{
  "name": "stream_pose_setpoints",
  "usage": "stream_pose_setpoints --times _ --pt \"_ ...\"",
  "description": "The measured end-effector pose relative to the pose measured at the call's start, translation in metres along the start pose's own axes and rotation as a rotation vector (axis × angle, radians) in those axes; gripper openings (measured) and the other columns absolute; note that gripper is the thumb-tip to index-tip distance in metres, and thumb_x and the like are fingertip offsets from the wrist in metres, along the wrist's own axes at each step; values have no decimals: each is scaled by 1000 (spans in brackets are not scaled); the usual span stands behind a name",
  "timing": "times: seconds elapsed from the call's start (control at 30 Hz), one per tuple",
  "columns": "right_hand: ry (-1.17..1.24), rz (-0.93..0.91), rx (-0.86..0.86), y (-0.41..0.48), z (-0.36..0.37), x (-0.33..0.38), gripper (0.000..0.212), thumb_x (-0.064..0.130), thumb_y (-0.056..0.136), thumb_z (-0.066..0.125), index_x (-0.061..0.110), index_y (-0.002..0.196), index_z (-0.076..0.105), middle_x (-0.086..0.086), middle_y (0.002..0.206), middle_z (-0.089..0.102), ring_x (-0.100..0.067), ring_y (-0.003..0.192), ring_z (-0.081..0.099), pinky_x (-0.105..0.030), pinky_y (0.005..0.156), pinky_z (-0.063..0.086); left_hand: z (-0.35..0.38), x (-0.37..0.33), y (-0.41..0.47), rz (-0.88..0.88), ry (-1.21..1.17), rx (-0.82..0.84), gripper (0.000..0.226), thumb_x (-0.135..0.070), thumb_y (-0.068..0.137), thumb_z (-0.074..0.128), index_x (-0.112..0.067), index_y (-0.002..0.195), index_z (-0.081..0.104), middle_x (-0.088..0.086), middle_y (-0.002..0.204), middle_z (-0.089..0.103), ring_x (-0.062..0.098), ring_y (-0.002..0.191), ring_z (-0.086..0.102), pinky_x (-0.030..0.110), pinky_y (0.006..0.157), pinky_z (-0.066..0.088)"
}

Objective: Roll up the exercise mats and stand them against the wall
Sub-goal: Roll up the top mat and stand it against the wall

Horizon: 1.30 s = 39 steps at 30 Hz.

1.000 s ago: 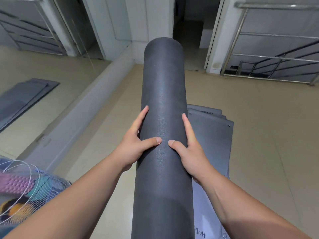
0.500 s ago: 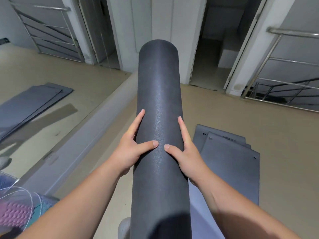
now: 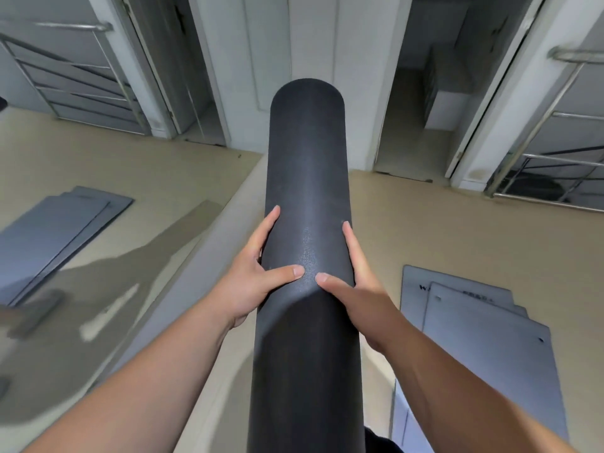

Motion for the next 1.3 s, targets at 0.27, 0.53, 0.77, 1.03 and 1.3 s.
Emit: stream_pose_setpoints --times 0.27,0.53,0.77,1.03,1.3 --pt "45 -10 60 231 -69 6 92 19 95 74 66 152 20 37 151 39 14 132 48 -18 102 50 -27 -10 229 -3 95 -61 96 1 83 78 -48 152 31 -37 136 54 -2 131 53 23 102 50" --pt "19 23 93 434 -134 34 92 18 94 75 61 154 20 42 138 50 8 126 57 -20 99 52 -49 -25 434 -38 67 -113 96 0 83 78 -54 147 32 -41 128 57 -6 125 56 22 98 51" --pt "-34 78 70 630 -172 19 93 27 92 78 63 154 19 43 137 43 8 123 57 -19 94 55 -99 10 631 -79 -12 -125 102 -9 72 89 -55 147 36 -20 143 53 1 122 60 24 94 54" --pt "-59 144 -34 872 -205 4 94 25 92 78 67 152 19 38 139 45 5 123 59 -25 97 56 -175 36 882 -156 -42 -7 98 -5 80 83 -52 150 34 -25 140 50 3 121 61 26 93 56" --pt "-64 210 -20 1076 -245 -8 98 37 86 82 66 152 16 35 145 41 1 126 57 -26 98 57 -223 57 1088 -298 -65 -2 96 -12 77 85 -63 143 37 -24 139 48 14 121 61 41 95 59"
Point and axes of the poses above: each hand's wrist, its own y-axis towards the middle knuckle, its own z-axis out of the palm, x = y × z, the point moved 8 cm from there along y, towards the middle knuckle
